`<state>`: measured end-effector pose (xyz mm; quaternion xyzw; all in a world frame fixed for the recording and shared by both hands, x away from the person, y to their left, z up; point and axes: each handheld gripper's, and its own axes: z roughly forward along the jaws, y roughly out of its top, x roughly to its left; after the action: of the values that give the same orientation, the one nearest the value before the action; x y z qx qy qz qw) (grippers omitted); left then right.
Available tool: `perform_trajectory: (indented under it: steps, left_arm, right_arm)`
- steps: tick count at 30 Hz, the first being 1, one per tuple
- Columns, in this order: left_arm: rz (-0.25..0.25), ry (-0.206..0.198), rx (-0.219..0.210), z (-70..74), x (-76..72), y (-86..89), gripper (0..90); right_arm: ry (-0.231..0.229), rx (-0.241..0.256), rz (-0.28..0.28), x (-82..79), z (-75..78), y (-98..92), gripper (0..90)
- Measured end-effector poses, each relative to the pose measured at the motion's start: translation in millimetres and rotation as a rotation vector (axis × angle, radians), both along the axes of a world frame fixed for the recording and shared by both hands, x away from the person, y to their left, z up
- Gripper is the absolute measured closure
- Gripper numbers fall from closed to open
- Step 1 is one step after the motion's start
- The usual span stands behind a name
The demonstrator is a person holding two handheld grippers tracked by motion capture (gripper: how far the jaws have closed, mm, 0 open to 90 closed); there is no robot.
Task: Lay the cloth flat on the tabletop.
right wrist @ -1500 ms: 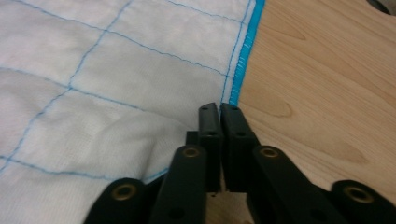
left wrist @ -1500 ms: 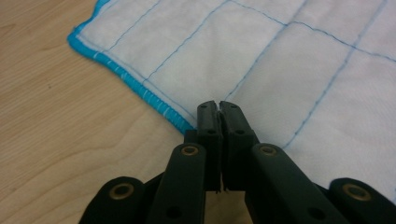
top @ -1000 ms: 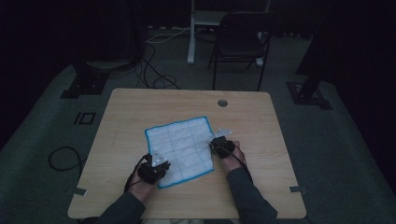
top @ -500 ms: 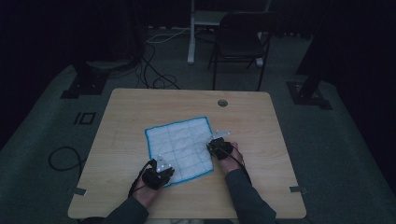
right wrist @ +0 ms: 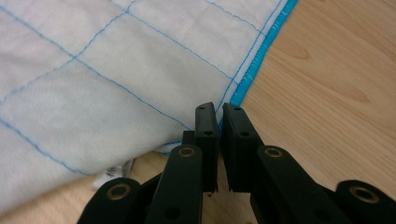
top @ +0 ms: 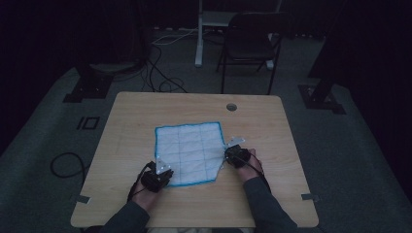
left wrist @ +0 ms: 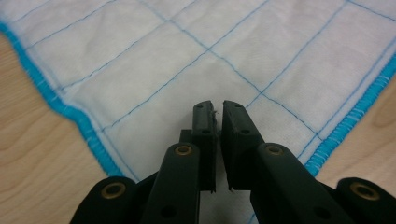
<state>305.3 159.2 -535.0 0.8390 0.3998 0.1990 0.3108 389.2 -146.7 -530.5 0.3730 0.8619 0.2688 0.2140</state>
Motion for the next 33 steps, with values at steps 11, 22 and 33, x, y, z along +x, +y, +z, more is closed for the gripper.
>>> perform_trajectory:
  steps: [11,22,33]
  left_arm:
    - [0.031,-0.011,0.005,-0.3,5.1,0.7,84.5]
    - [0.035,-0.010,-0.007,-1.0,5.9,1.6,84.6]
    - [0.034,-0.009,-0.012,-1.0,6.6,2.6,84.6]
  right_arm:
    - [-0.020,0.096,0.021,-24.2,2.3,-0.4,80.3]
    - [0.033,0.147,0.015,-20.9,-5.0,8.3,78.3]
    - [0.001,0.189,0.024,-20.4,8.5,7.2,89.3]
